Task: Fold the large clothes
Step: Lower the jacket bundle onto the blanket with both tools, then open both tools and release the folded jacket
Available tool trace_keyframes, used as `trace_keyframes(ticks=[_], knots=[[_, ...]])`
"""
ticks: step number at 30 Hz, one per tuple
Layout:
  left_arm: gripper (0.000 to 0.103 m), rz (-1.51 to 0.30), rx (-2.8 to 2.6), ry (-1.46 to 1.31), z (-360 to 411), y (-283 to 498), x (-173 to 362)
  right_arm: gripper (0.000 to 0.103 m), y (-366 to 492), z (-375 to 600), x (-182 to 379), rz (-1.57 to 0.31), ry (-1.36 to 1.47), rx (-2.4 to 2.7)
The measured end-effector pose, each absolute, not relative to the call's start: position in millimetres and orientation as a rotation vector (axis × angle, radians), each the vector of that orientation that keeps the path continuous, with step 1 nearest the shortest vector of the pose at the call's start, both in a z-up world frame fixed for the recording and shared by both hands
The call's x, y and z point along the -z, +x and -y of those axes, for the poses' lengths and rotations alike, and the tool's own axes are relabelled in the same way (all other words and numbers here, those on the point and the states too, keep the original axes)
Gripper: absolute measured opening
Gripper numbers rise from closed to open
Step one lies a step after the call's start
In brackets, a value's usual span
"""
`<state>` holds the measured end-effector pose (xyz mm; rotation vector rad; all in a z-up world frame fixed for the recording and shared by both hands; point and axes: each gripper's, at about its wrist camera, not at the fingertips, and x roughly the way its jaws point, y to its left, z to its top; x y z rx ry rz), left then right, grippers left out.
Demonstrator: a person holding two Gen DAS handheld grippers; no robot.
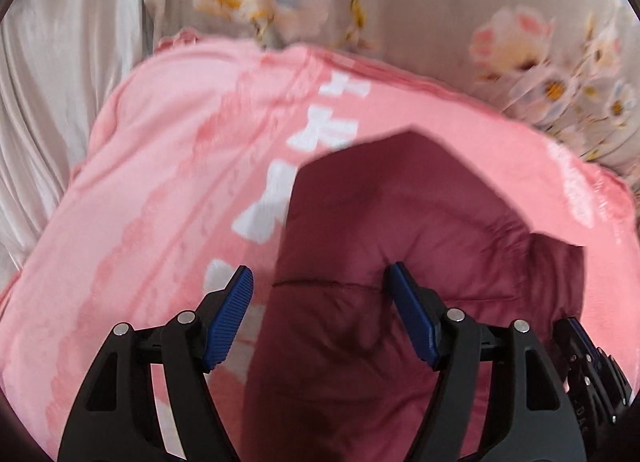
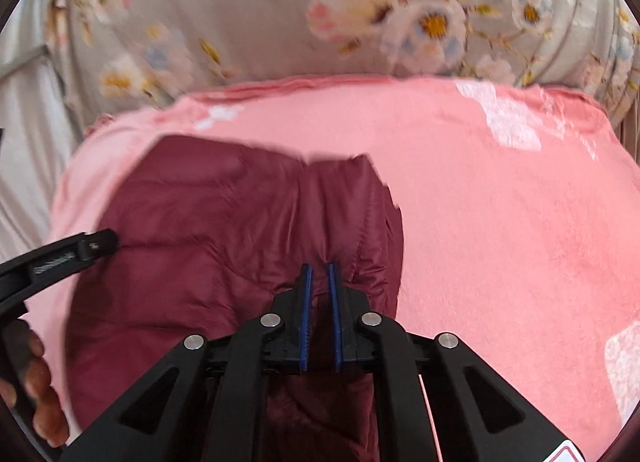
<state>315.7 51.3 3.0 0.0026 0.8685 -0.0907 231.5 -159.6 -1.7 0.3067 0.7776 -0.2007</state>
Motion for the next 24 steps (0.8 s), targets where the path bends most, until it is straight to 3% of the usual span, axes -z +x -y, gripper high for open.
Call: trace_keyframes(ticks=[19, 24], knots=[[0.077, -0.822, 0.059, 0.053, -43.3, 320.8, 48.8, 0.002, 237.7, 162.7, 33.2, -0.772, 0.269, 0.183], [0.075, -0.829, 0.092, 0.08, -47.1, 309.2, 37.8, 0.009, 201.5, 165.9, 4.5, -0.764, 0.296, 0.127]])
